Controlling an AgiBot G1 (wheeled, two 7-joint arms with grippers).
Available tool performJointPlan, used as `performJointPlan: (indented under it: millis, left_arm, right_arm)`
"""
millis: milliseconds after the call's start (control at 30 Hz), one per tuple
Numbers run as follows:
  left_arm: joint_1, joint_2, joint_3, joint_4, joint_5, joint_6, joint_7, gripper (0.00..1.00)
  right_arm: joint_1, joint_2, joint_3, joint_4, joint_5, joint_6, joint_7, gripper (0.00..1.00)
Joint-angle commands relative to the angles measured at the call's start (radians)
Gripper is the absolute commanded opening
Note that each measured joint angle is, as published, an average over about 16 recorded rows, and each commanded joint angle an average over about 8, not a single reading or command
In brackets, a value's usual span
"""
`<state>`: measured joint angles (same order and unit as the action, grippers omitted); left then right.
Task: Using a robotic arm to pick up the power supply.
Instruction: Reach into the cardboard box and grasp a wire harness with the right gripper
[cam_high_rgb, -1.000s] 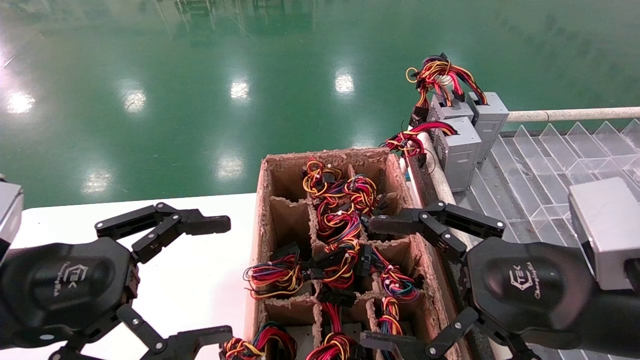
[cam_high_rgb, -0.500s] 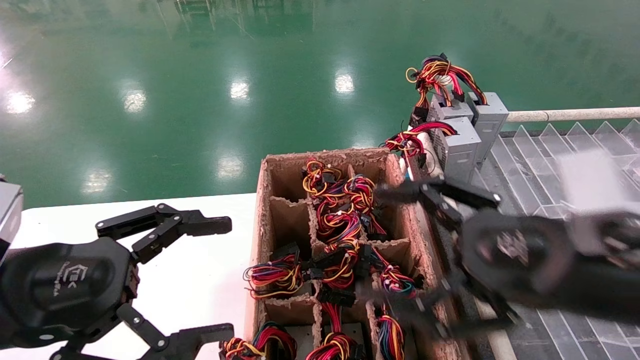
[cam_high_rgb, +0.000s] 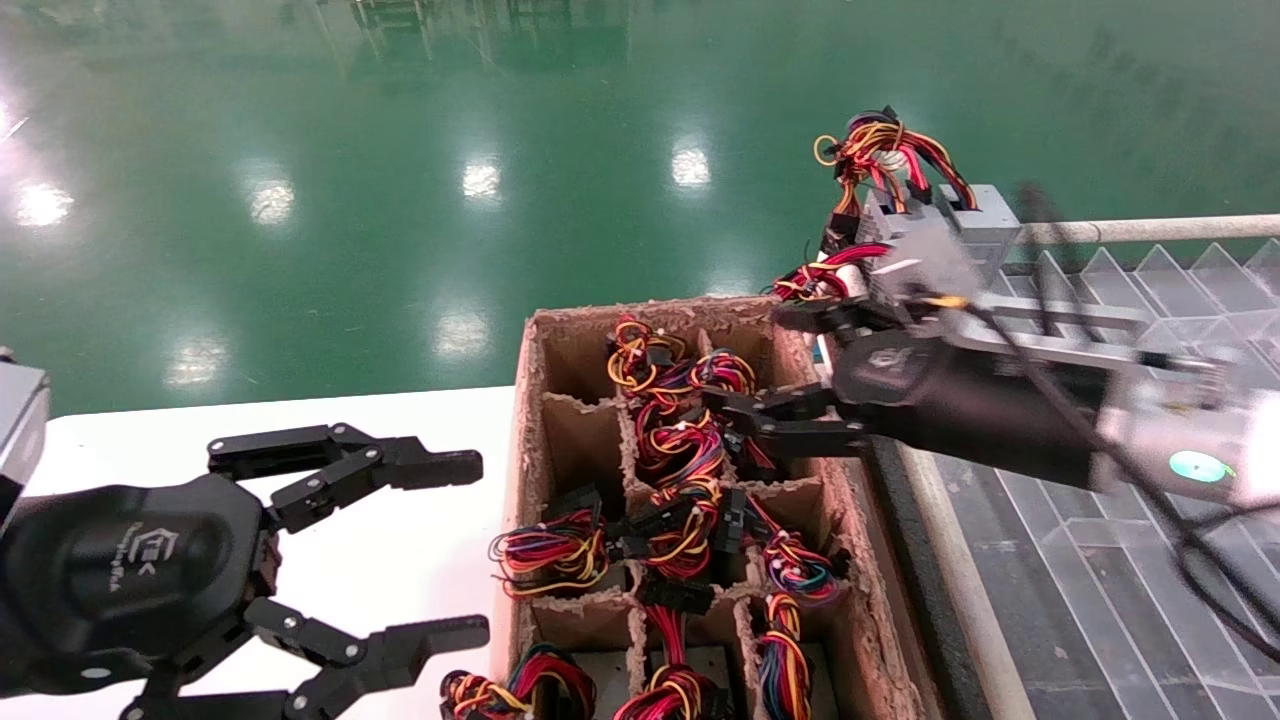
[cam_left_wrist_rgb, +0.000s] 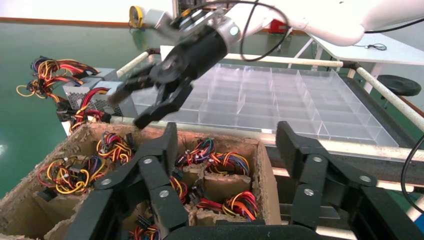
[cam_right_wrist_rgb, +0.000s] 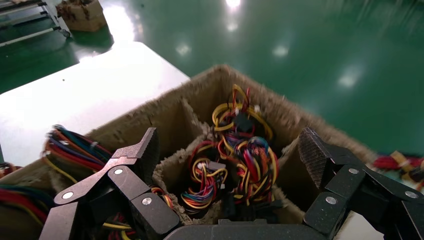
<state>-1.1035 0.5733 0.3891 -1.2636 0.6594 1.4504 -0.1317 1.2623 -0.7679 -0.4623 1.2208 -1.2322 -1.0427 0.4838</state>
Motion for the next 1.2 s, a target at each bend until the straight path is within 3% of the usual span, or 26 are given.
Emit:
performJointPlan:
  millis: [33, 67, 400, 1200]
  left_arm:
    - [0.0, 0.0, 0.0, 0.0, 0.0, 0.0, 0.0, 0.0]
    - [0.0, 0.0, 0.0, 0.0, 0.0, 0.0, 0.0, 0.0]
    - [0.0, 0.0, 0.0, 0.0, 0.0, 0.0, 0.0, 0.0]
    - [0.0, 0.0, 0.0, 0.0, 0.0, 0.0, 0.0, 0.0]
  right_arm:
    - [0.029, -0.026, -0.033, -0.028, -0.049, 0.02, 0.062, 0.04]
    - [0.037, -0.039, -0.042, -0.046, -0.063, 0.025, 0.074, 0.0]
    - [0.056, -0.104, -0.074, -0.15, -0.108, 0.054, 0.09, 0.0]
    - [0.039, -0.098, -0.062, -0.222, -0.072, 0.021, 0.048, 0.0]
